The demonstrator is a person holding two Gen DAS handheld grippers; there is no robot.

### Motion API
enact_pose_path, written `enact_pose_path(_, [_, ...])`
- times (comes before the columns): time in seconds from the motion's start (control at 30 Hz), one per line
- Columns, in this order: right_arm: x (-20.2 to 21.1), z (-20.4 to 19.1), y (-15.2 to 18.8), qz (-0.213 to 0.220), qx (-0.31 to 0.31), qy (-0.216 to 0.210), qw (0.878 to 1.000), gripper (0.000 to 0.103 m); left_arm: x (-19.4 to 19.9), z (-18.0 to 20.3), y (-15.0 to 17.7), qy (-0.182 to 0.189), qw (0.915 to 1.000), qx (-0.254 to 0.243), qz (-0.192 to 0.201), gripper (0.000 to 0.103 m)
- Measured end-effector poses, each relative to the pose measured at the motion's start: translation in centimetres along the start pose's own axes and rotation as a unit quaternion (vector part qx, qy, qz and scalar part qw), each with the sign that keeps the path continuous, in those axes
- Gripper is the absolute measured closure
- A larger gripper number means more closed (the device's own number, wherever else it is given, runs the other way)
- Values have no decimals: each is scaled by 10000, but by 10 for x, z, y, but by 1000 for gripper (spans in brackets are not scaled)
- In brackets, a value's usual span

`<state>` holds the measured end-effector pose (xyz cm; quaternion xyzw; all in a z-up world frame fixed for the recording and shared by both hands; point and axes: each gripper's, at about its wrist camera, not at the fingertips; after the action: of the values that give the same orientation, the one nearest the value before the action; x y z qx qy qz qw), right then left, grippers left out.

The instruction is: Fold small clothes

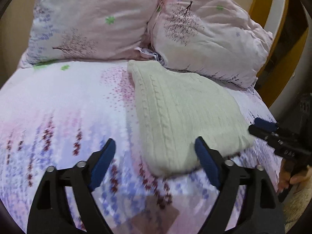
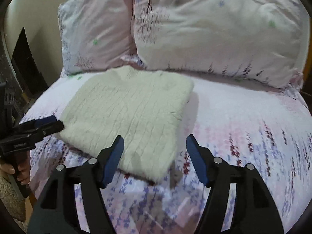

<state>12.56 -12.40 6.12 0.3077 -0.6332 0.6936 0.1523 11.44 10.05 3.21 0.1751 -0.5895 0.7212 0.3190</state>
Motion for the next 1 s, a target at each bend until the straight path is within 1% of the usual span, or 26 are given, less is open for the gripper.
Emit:
enact_pose_path(0.07, [10,0,6,104,-124,-28,9999,32,10,-2,8,-34,10000,-44,-3,12])
enact_pose_path(0.1, [15,1,11,137,-167,-41,9998,31,14,-3,12,-57,10000,-63,-33,11])
enact_pose_path(0.2, [25,-3,24,123,-167,-47,9998,27,21,-4,27,-132,9997,-98,-203,9])
enact_pose_path(0.27, [34,-8,34,123,-93,1,9999,18,25,-3,36,-226,9991,-140,-324,5])
enact_pose_path(0.3, [39,-11,38,142,-46,53,9999,15,27,-3,39,-303,9988,-163,-361,2])
enact_pose_path(0.37, [43,-19,44,187,45,212,9996,5,31,-1,45,-435,9980,-208,-401,1])
enact_pose_path(0.4, [46,-22,47,210,68,268,9994,2,33,1,48,-456,9978,-227,-426,1])
enact_pose_path(0.47, [52,-29,54,263,133,289,9991,2,36,4,53,-589,9966,-279,-511,1])
enact_pose_path(0.5, [52,-30,56,222,150,259,9993,2,36,6,55,-666,9957,-324,-559,1])
enact_pose_path(0.63, [47,-36,66,-194,176,265,9993,2,35,15,64,-932,9914,-556,-731,1])
enact_pose_path(0.73, [43,-38,75,-518,112,125,9985,2,35,17,68,-922,9903,-545,-890,1])
enact_pose_path(0.93, [36,-39,89,-877,191,349,9954,2,32,23,74,-1106,9852,-661,-1132,1])
enact_pose_path(1.0, [35,-38,91,-959,191,349,9946,2,31,27,77,-1148,9837,-700,-1194,1])
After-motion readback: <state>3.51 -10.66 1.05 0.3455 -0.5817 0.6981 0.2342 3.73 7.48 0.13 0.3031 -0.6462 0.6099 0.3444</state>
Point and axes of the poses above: each gripper's, at about its wrist camera, not at the fingertips, and x roughly against the way its jaws point, z to its right, y to its underside, and after that the axes turned 4 degrees about z, right-handed
